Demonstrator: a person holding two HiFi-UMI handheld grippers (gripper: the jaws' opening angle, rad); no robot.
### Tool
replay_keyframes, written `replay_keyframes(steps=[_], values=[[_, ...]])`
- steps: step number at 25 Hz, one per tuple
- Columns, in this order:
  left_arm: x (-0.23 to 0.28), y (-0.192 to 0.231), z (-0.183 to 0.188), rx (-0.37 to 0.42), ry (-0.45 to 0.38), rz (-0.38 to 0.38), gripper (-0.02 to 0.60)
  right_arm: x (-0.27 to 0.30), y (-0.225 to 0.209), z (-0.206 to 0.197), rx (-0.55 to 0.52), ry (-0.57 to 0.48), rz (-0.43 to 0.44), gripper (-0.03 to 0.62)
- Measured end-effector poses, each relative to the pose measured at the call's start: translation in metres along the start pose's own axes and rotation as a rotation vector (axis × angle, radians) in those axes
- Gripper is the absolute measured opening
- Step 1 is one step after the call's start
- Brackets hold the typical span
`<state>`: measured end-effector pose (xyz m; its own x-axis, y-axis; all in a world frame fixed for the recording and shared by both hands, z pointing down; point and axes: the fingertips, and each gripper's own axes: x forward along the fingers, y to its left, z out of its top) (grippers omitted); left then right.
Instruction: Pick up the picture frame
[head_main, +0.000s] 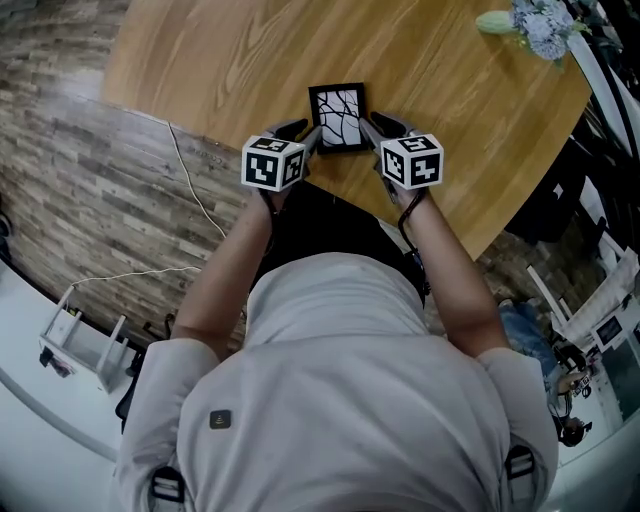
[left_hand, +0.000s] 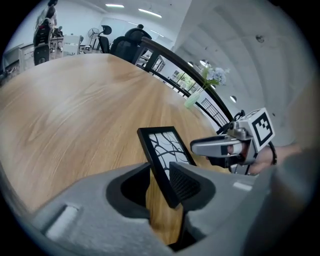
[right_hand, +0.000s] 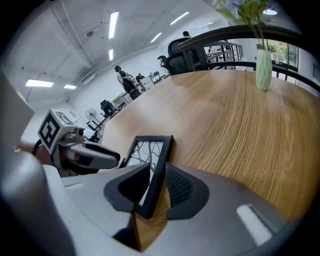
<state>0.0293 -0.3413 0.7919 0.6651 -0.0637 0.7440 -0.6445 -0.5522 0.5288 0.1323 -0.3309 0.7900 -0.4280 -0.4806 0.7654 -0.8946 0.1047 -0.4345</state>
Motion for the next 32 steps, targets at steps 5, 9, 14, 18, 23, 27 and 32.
replay_keyframes(steps=[5,9,14,18,23,27,32], values=[[0.009,0.003,-0.002,-0.034,0.003,-0.009,0.129,0.008,-0.003,-0.007,0.003,0.023,0.006,0.11],[0.013,0.003,-0.002,-0.052,0.004,-0.012,0.129,0.011,-0.002,-0.01,0.008,0.033,0.01,0.112],[0.018,0.003,0.001,-0.054,0.003,-0.008,0.13,0.017,0.0,-0.011,-0.001,0.039,0.006,0.117],[0.02,0.002,0.0,-0.046,0.008,0.009,0.127,0.018,-0.001,-0.012,0.006,0.041,-0.025,0.111],[0.02,0.005,0.0,-0.028,0.008,0.071,0.109,0.02,-0.002,-0.013,0.005,0.034,-0.102,0.103],[0.021,0.005,0.001,-0.048,-0.018,0.097,0.101,0.019,-0.002,-0.013,0.014,0.022,-0.106,0.1],[0.02,0.006,0.001,-0.032,-0.027,0.103,0.098,0.02,-0.001,-0.012,-0.001,0.026,-0.092,0.097]])
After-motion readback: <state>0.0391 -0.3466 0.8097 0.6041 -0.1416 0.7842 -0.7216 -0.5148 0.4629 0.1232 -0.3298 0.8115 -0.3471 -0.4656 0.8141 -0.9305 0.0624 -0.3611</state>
